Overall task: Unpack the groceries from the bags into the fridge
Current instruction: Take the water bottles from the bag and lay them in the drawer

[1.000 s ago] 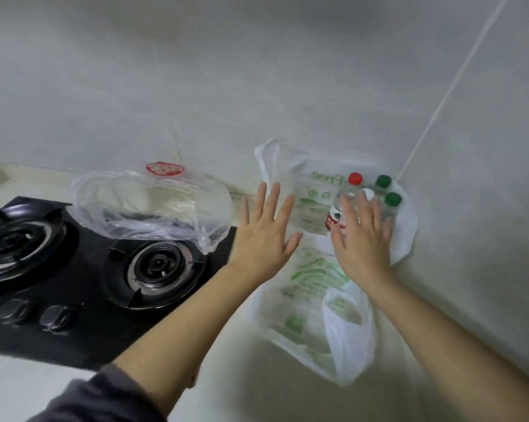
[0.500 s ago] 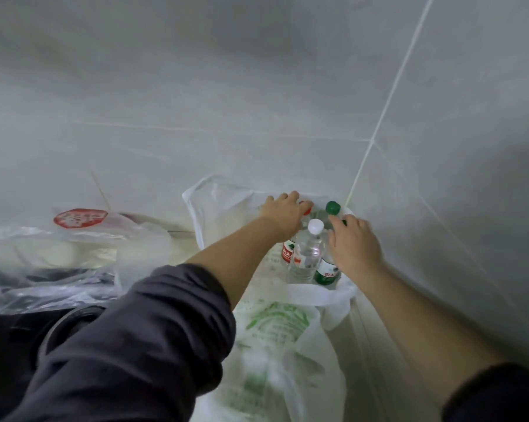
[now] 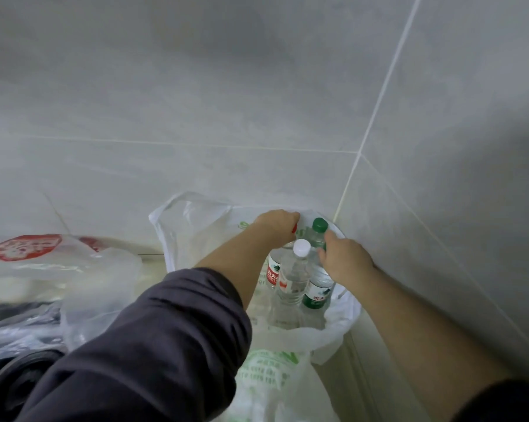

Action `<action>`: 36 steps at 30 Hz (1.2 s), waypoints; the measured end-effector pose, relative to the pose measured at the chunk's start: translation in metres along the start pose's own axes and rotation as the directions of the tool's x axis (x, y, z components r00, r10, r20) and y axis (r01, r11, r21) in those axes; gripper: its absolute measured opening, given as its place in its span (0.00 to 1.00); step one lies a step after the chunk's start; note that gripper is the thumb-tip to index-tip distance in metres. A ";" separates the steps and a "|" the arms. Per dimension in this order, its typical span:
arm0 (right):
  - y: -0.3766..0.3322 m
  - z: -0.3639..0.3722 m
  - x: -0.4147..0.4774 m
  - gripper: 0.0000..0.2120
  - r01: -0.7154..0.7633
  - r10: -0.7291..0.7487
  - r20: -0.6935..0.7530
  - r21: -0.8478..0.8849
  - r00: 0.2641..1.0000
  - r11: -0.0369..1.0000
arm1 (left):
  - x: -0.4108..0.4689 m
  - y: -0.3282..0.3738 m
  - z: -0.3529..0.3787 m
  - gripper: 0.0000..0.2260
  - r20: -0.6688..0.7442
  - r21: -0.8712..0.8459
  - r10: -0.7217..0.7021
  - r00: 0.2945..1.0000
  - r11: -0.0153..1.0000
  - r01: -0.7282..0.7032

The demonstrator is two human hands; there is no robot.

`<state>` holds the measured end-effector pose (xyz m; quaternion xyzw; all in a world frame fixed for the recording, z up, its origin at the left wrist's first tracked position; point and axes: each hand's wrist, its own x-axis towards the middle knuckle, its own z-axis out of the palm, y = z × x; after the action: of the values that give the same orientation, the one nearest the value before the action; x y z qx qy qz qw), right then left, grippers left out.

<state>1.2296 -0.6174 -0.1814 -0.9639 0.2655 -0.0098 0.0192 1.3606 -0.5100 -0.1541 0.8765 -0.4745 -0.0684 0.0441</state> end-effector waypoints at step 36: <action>-0.133 -0.265 -0.113 0.17 0.438 -0.133 -0.580 0.426 0.804 0.792 | -0.280 0.016 -0.233 0.08 -0.458 -0.598 -0.538 0.708 0.775 0.202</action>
<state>1.1926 -0.4537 0.0876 -0.9080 0.0913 -0.3475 0.2155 1.2336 -0.2811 0.1002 0.8861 -0.2055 0.0863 0.4064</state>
